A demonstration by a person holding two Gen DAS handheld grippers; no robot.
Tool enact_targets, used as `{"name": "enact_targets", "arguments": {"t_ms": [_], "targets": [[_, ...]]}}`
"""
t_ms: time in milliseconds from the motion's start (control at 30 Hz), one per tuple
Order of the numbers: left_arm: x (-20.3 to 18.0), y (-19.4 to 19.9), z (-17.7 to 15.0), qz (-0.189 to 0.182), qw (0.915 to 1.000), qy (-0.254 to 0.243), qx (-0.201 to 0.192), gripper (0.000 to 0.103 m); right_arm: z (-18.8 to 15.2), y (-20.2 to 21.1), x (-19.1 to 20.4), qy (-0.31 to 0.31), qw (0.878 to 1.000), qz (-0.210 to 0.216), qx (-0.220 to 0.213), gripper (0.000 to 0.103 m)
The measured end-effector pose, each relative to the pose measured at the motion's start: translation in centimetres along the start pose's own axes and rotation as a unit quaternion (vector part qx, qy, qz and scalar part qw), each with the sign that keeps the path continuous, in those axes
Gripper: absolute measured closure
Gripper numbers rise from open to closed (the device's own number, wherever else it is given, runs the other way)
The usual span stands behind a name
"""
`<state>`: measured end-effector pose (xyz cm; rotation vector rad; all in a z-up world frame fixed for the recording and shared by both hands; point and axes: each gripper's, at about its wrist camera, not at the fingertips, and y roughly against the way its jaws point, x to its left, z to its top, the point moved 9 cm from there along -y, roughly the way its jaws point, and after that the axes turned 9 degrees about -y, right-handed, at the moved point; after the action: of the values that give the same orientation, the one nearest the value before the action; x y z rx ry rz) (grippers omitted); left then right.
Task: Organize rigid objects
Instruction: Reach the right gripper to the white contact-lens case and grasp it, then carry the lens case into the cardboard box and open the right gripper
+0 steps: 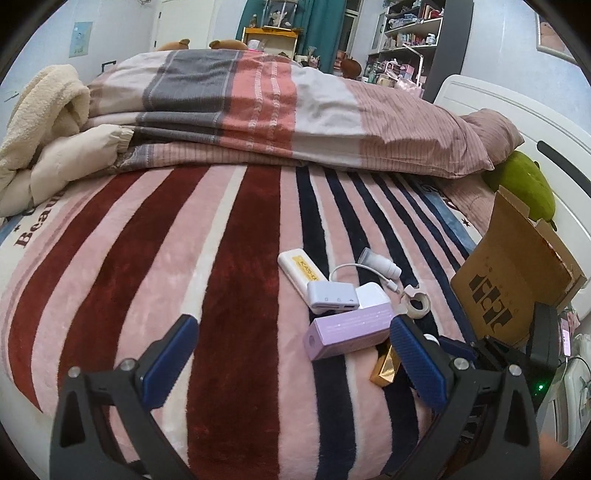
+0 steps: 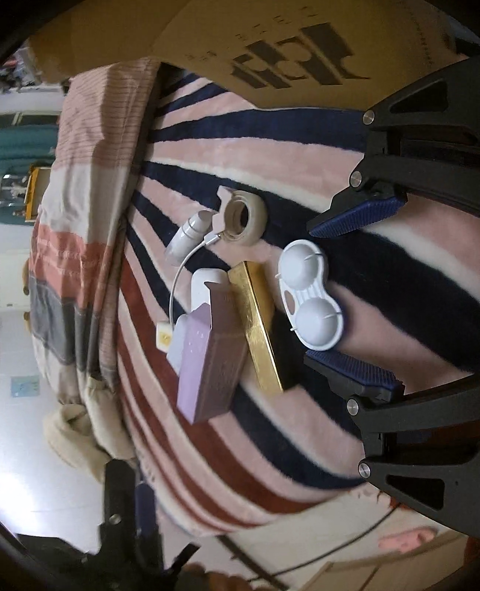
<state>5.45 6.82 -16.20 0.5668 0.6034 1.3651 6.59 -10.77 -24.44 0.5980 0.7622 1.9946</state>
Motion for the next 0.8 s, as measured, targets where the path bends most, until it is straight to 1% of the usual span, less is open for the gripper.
{"name": "enact_targets", "arguments": {"t_ms": [33,133,267,333,367,400,467,533,600,667,700,733,767,800], "targets": [[-0.1,0.0,0.0,-0.003,1.0,-0.001,0.001,0.001,0.1,-0.1,0.0,0.005,1.0,-0.005,-0.001,0.044],[-0.5,-0.2,0.0,-0.009,1.0,-0.002,0.004,0.001,0.3,-0.1,0.2,0.011,1.0,-0.002,-0.002,0.045],[-0.9,-0.1,0.0,-0.013,0.9999,-0.007,0.004,0.001,0.6,-0.5,0.4,0.035,0.999,-0.006,-0.005,0.045],[-1.2,0.1,0.0,-0.02,0.9997,-0.01,0.004,0.001,0.8,-0.7,0.3,0.036,0.999,-0.003,-0.006,0.044],[-1.5,0.1,0.1,-0.035,0.9993,-0.011,0.004,0.001,0.8,-0.8,0.2,0.04,0.999,-0.001,-0.005,0.044],[-1.9,0.0,0.1,-0.06,0.9981,-0.013,0.007,0.001,1.0,-1.0,0.2,0.041,0.999,-0.002,-0.005,0.044],[-2.8,0.1,0.3,-0.097,0.9949,-0.025,0.013,0.001,1.1,-0.9,0.3,0.044,0.999,-0.001,-0.006,0.045],[-3.8,0.3,0.5,-0.127,0.9907,-0.044,0.023,0.001,1.3,-0.1,0.6,0.05,0.999,-0.002,-0.019,0.045],[-5.1,0.6,0.9,-0.162,0.9842,-0.062,0.035,0.001,1.9,0.9,1.3,0.063,0.998,0.002,-0.031,0.045],[-6.5,1.4,1.6,-0.199,0.9763,-0.071,0.046,0.006,2.8,2.3,2.4,0.074,0.996,0.016,-0.046,0.045],[-7.4,1.9,2.0,-0.219,0.9712,-0.079,0.052,0.014,3.4,3.2,3.0,0.078,0.995,0.028,-0.056,0.045],[-8.1,2.3,2.4,-0.229,0.9682,-0.086,0.054,0.022,4.2,4.2,3.7,0.082,0.994,0.041,-0.066,0.045],[-8.8,2.7,2.8,-0.237,0.9655,-0.093,0.055,0.024,4.8,4.9,4.2,0.086,0.992,0.051,-0.073,0.045],[-9.6,3.1,3.4,-0.245,0.9627,-0.1,0.056,0.032,5.7,5.9,4.9,0.094,0.99,0.062,-0.084,0.045]]}}
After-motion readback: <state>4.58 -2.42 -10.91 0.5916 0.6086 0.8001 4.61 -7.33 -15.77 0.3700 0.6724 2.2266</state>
